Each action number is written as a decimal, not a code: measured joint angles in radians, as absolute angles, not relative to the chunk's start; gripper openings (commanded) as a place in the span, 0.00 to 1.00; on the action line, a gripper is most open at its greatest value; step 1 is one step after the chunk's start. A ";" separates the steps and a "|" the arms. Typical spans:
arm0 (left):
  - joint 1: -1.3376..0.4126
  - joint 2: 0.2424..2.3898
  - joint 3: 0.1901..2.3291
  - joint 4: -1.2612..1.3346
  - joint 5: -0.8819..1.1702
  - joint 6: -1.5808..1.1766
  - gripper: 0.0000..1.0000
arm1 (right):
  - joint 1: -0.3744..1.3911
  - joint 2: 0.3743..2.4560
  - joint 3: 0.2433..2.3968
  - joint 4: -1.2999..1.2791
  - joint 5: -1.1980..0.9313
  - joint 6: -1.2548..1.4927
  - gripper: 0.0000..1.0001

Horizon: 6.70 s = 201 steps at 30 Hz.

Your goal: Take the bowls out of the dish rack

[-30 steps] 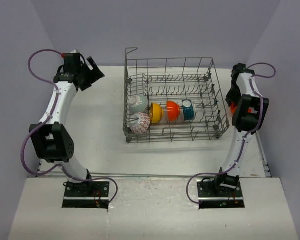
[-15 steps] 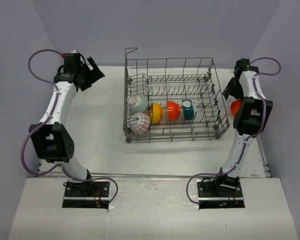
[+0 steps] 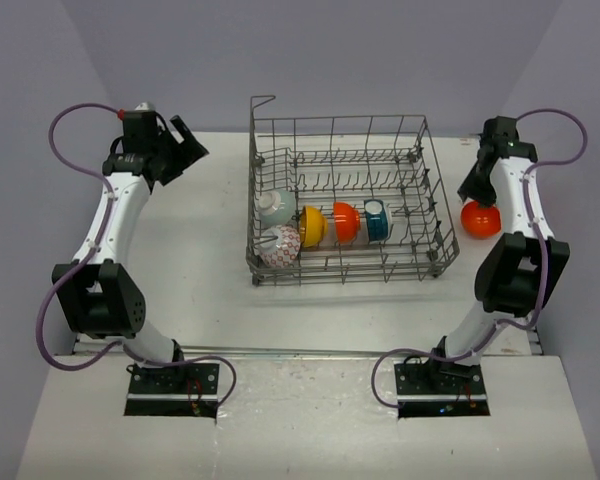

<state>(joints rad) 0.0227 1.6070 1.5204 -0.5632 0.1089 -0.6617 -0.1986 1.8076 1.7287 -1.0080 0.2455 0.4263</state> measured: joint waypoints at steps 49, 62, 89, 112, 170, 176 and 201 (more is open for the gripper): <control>0.023 1.462 1.344 -0.546 0.185 -0.652 0.50 | 0.218 1.632 1.829 -0.853 -0.198 0.404 0.71; 0.023 1.491 1.334 -0.474 0.275 -0.676 0.13 | 0.395 2.046 1.989 -0.789 -0.715 0.432 0.79; 0.019 1.534 1.227 -0.322 0.402 -0.783 0.00 | 0.425 2.238 2.004 -0.648 -0.873 0.509 0.78; -0.016 1.583 1.196 -0.229 0.459 -0.829 0.00 | 0.427 2.341 2.076 -0.625 -0.822 0.516 0.77; -0.080 1.663 1.255 -0.192 0.482 -0.880 0.00 | 0.532 2.375 2.073 -0.469 -0.957 0.633 0.58; -0.081 1.663 1.255 -0.196 0.471 -0.880 0.00 | 0.529 2.405 2.074 -0.429 -0.961 0.696 0.34; -0.080 1.708 1.308 -0.209 0.472 -0.876 0.05 | 0.510 2.358 1.991 -0.230 -1.003 0.778 0.00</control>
